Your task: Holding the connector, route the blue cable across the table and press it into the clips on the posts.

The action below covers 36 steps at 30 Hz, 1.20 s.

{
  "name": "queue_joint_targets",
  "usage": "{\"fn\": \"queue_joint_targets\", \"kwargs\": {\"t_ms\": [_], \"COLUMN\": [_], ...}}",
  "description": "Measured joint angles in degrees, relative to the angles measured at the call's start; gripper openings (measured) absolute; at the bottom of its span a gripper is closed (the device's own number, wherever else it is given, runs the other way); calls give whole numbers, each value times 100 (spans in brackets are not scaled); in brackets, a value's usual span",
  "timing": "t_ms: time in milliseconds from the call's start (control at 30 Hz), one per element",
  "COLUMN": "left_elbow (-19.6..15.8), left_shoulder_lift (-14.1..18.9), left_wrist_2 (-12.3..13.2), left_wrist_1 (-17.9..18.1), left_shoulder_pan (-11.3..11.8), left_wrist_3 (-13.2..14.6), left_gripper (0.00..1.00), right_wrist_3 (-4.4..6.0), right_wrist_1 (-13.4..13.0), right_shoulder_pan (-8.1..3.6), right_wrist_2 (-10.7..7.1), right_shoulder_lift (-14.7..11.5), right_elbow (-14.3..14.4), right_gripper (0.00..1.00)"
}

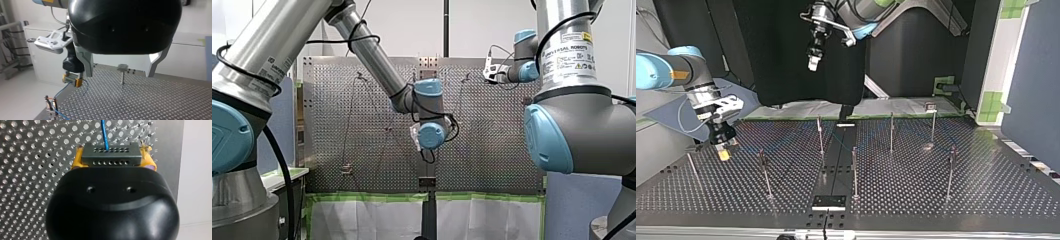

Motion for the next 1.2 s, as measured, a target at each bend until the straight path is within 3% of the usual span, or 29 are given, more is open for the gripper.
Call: {"fn": "queue_joint_targets", "kwargs": {"t_ms": [567,1200], "left_elbow": [-818,-847], "left_shoulder_lift": [-1,-1], "left_wrist_2": [37,131], "left_wrist_1": [-10,-32], "left_shoulder_pan": [49,935], "left_wrist_3": [-29,-17], "left_gripper": [100,100], "right_wrist_3": [1,0], "right_wrist_1": [-4,-4], "right_shoulder_pan": [12,29], "right_wrist_2": [0,2], "right_shoulder_lift": [0,1], "right_elbow": [1,0], "right_gripper": [0,0]}}
